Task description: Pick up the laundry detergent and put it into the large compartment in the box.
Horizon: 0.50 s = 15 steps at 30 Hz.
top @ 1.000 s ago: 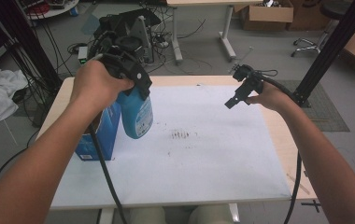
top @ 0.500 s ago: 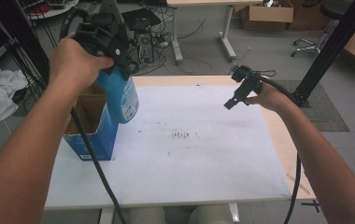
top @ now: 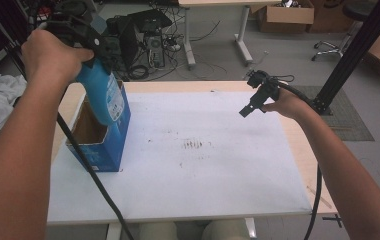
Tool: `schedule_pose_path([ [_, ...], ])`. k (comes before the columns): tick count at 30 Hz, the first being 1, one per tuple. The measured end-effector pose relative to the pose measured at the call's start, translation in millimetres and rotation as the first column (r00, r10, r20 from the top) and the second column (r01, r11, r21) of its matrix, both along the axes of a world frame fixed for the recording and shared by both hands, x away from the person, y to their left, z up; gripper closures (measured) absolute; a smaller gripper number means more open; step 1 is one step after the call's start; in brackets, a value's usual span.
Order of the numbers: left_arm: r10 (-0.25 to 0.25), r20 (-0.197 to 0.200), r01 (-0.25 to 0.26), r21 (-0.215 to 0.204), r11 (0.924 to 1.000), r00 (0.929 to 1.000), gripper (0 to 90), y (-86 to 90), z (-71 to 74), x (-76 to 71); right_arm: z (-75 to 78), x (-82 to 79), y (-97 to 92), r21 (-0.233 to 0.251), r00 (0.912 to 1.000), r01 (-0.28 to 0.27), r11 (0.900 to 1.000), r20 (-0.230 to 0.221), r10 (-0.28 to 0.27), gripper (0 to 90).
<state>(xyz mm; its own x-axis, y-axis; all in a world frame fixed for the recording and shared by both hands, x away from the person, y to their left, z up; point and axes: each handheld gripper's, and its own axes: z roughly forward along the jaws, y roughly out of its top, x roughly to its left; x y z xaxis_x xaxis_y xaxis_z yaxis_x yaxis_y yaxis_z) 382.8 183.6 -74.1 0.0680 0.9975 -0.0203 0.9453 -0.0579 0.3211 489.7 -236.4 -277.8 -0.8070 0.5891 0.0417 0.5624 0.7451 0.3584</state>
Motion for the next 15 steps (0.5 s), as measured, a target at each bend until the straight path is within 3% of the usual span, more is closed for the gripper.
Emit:
schedule_pose_path([
  [7,0.075,0.027,-0.075,0.013,0.9971,0.9969,37.8,15.5,-2.8,3.0,0.6,0.3,-2.9,0.003,1.0000,0.001,1.0000,0.002,-0.001,16.9],
  [15,0.116,0.053,-0.119,0.055,0.9914,0.9918,37.8,28.4,-13.1,3.1,0.7,0.8,-5.7,0.001,1.0000,0.009,1.0000,0.000,-0.009,16.9],
])
